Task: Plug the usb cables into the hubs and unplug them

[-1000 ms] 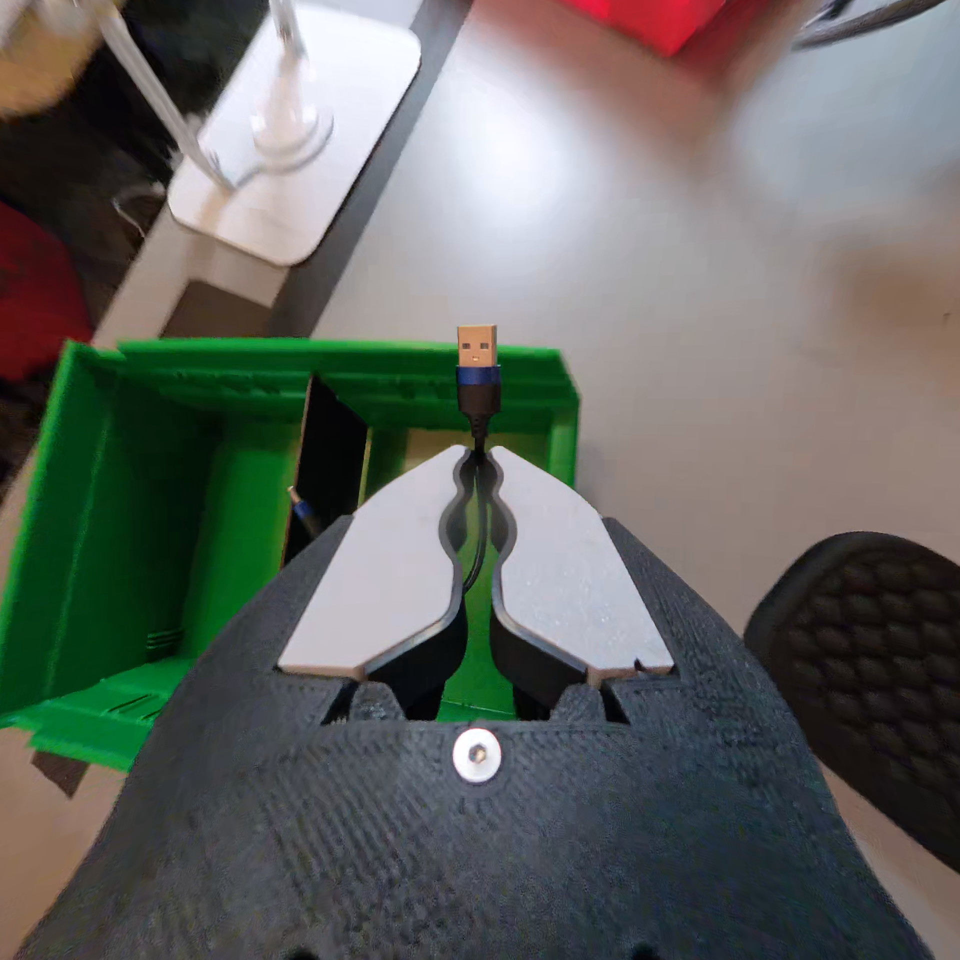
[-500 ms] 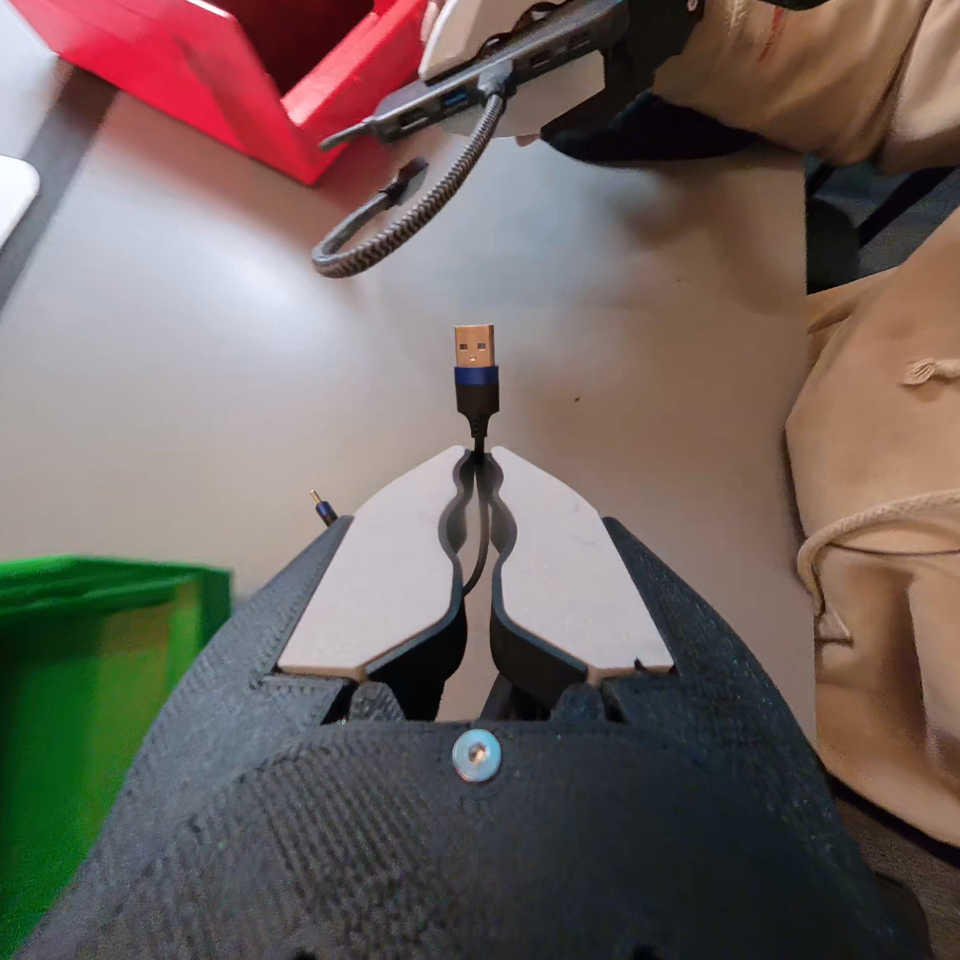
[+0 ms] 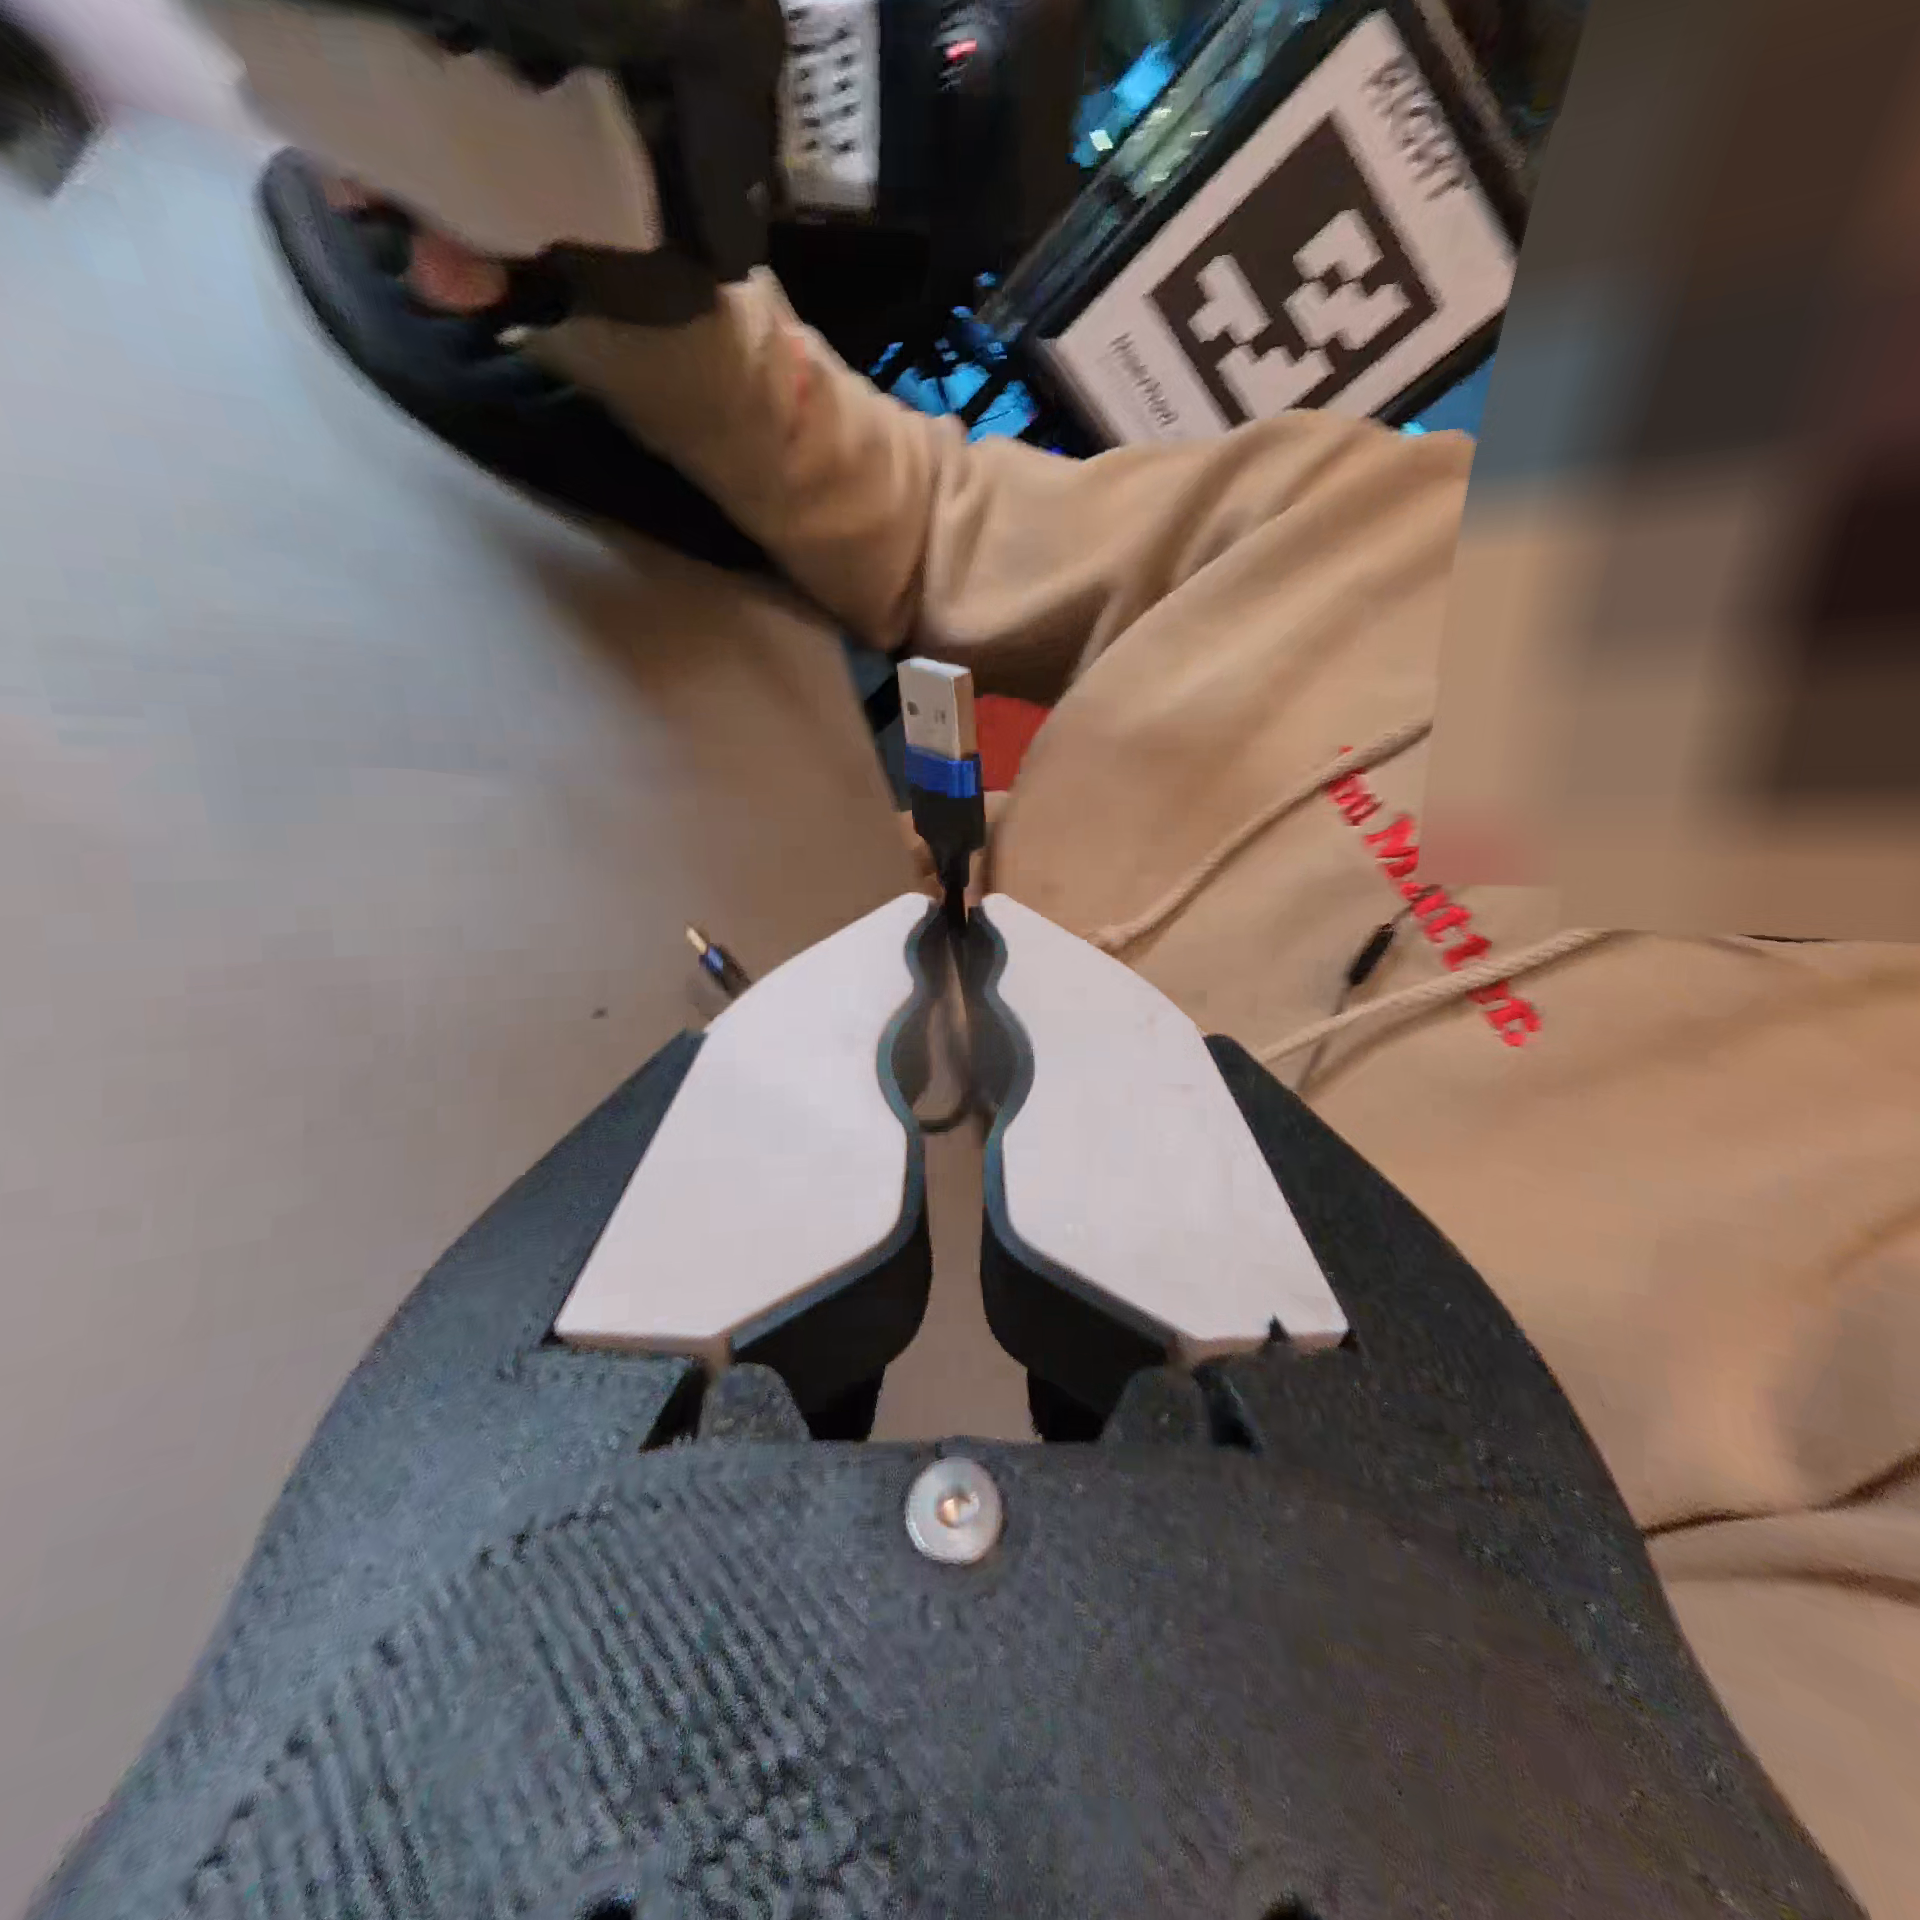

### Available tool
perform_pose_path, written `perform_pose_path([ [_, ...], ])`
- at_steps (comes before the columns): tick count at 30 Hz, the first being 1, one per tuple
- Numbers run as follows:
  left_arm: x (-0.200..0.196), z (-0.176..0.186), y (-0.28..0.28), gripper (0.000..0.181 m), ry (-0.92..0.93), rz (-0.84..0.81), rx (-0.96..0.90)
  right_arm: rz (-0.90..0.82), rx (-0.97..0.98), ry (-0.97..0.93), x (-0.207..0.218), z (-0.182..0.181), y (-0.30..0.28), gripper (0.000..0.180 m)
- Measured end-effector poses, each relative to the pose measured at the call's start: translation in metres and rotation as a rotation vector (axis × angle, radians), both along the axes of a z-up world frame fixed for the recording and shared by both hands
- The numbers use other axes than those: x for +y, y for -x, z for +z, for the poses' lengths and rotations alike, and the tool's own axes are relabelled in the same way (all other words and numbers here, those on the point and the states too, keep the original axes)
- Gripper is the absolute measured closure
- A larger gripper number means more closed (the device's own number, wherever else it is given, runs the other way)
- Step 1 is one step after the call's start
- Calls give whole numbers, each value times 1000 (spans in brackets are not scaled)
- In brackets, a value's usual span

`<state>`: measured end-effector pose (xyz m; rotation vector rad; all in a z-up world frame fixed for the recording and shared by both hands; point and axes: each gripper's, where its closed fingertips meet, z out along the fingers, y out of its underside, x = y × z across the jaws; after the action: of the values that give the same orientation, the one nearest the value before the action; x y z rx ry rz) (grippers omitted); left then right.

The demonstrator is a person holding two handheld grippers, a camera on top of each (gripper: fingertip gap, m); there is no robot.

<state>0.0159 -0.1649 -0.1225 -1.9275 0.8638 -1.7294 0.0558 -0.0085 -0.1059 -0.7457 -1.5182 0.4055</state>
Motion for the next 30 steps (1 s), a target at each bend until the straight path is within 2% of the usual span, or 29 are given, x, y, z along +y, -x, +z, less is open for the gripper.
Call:
perform_pose_path([
  [6,62,-56,52,174,14,375,274,3,13,42,2,0,0,168],
  [9,76,-72,75,172,-101,493,455,4,19,58,3,0,-1,168],
  [12,85,-76,84,170,-209,571,550,9,26,76,3,1,-1,168],
  [21,91,-90,87,159,-278,636,682,75,95,201,-3,12,-2,168],
  [26,99,-92,86,150,-337,676,767,76,92,207,-3,11,-2,168],
  [30,105,-99,85,152,-391,680,878,70,84,198,-3,10,-1,168],
])
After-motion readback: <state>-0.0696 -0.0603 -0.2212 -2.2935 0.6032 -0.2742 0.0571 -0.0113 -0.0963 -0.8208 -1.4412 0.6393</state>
